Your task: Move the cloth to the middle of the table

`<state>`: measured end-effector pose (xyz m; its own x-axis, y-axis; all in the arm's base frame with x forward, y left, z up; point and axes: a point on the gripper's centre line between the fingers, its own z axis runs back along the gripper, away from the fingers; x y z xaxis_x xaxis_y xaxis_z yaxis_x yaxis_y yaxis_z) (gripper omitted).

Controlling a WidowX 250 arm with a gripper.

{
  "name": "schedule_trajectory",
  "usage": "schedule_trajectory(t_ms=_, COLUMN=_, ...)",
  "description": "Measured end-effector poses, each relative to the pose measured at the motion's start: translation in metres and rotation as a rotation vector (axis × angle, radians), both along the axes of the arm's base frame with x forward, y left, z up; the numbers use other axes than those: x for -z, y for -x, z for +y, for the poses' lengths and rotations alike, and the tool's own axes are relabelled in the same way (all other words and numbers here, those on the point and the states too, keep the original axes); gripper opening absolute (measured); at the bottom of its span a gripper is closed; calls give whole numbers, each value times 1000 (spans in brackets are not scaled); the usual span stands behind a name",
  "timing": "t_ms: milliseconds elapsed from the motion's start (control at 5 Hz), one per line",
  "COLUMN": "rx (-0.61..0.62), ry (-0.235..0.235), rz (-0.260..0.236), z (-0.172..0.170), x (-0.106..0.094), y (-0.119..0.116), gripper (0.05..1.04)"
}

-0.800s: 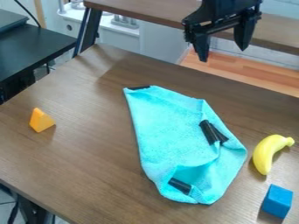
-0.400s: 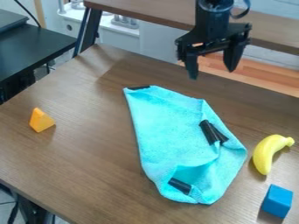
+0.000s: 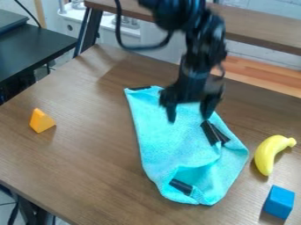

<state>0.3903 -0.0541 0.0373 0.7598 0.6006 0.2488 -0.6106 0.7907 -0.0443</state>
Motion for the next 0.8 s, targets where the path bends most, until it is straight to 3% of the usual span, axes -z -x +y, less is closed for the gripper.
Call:
schedule_trajectory(t_ms=200, rx=-3, ry=46, rz=56, z=5, x=21, y=0, gripper=1000)
schedule_trajectory(t_ms=400, rx=-8, ry=52, rz=87, z=14, x=31, y=0, gripper=1000)
schedule_trajectory(t_ms=600, rx=14, ry=74, rz=99, z=11, x=33, y=2, gripper=1000)
schedule_trajectory(t_ms=800, rx=41, ry=95, rz=71, z=12, x=33, y=-4, gripper=1000)
